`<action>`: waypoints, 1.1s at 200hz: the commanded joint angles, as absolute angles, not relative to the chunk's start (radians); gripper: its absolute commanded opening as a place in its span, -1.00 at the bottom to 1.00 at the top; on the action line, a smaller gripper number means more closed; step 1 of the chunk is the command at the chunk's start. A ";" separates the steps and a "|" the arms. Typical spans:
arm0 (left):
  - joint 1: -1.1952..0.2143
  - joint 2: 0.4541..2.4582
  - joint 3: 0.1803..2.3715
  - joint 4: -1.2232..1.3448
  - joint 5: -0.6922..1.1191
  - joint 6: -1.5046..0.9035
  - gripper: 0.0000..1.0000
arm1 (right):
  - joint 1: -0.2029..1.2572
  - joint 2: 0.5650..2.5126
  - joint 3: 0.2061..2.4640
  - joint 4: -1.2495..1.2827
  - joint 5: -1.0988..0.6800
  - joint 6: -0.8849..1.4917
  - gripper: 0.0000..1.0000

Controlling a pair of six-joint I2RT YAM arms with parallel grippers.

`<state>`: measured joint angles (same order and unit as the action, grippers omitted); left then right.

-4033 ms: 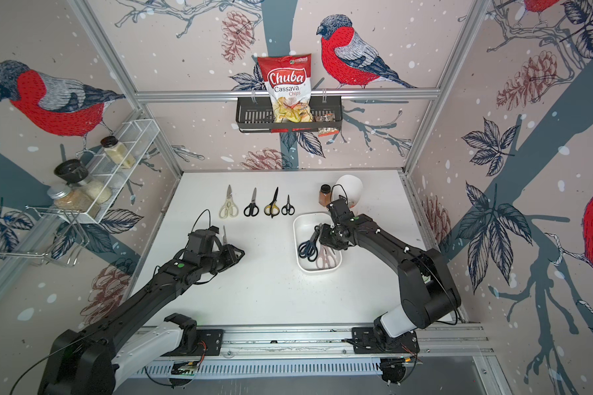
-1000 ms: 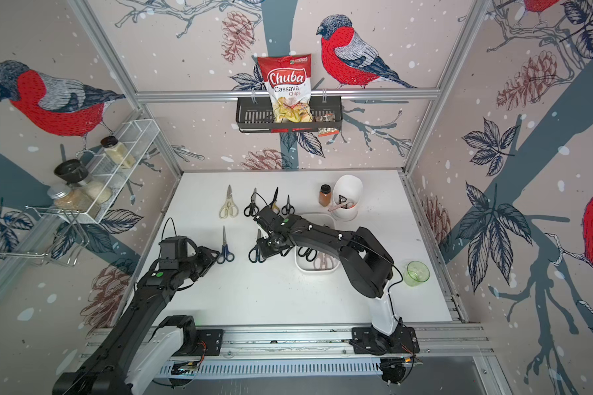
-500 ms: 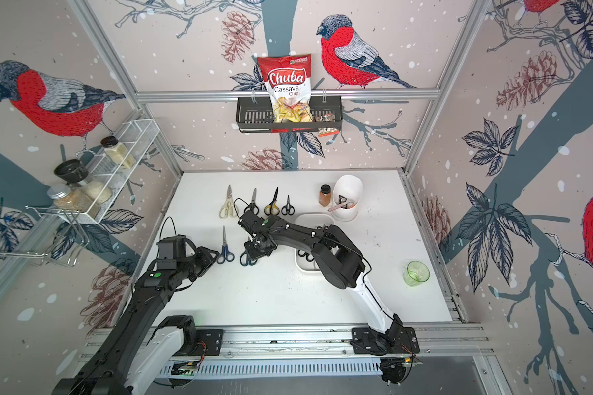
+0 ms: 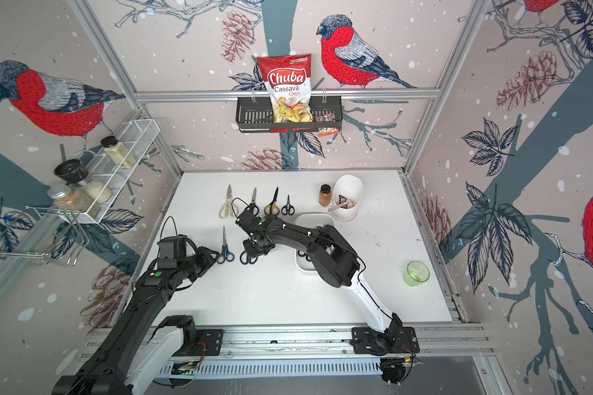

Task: Take the scissors out of the storage box
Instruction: Place the scissors at the center of the board, then pick up the scissors from the storage box.

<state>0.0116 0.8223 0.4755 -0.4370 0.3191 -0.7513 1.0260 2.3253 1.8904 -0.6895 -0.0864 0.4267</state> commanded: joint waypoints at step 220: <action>-0.376 1.163 0.644 -0.284 0.172 -0.766 -0.23 | 0.759 1.700 1.181 -0.648 0.072 0.903 -0.14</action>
<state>-0.3725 1.1728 0.6384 -0.3073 0.2230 -0.7452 0.7357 1.6730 1.1732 -0.6537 0.0216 0.8196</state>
